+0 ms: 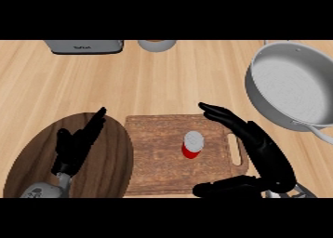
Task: Pick the can from the cutting board and place it in the pot
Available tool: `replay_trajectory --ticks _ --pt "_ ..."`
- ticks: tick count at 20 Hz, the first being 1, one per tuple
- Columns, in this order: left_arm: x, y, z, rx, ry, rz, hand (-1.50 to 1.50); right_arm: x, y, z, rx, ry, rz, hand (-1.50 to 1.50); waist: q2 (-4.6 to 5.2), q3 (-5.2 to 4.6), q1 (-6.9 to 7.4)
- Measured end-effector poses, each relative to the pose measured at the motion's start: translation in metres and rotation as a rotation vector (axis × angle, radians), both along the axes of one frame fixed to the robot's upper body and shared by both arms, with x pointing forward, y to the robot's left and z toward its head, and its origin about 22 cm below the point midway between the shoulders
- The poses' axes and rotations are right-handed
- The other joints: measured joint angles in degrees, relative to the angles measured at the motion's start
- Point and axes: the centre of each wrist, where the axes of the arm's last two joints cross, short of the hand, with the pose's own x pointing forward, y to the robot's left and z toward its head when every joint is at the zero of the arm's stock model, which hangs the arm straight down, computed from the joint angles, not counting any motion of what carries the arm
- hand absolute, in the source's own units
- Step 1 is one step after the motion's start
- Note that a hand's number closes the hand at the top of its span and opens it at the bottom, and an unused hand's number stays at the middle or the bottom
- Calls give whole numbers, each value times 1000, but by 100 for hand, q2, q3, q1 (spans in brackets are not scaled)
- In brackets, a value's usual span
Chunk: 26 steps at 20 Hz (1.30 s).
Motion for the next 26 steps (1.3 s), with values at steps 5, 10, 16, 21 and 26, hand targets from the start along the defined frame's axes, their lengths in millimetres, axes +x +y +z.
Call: replay_trajectory --ticks 5,10,16,21,26 --pt "3 3 1 -3 -1 -28 0 -3 -3 32 -194 132 -8 -150 -5 -11 39" --pt "8 -1 1 -8 -3 -39 0 1 12 48 -271 284 -3 -150 5 -8 82" --pt "11 -3 -1 -11 -12 -51 0 20 27 33 -439 459 61 -150 13 5 133" --pt "10 0 -2 -18 -19 -56 0 39 25 8 -596 528 112 -150 13 9 140" --pt "8 1 -1 -19 -18 -52 0 50 11 -15 -642 527 101 -150 10 7 117"
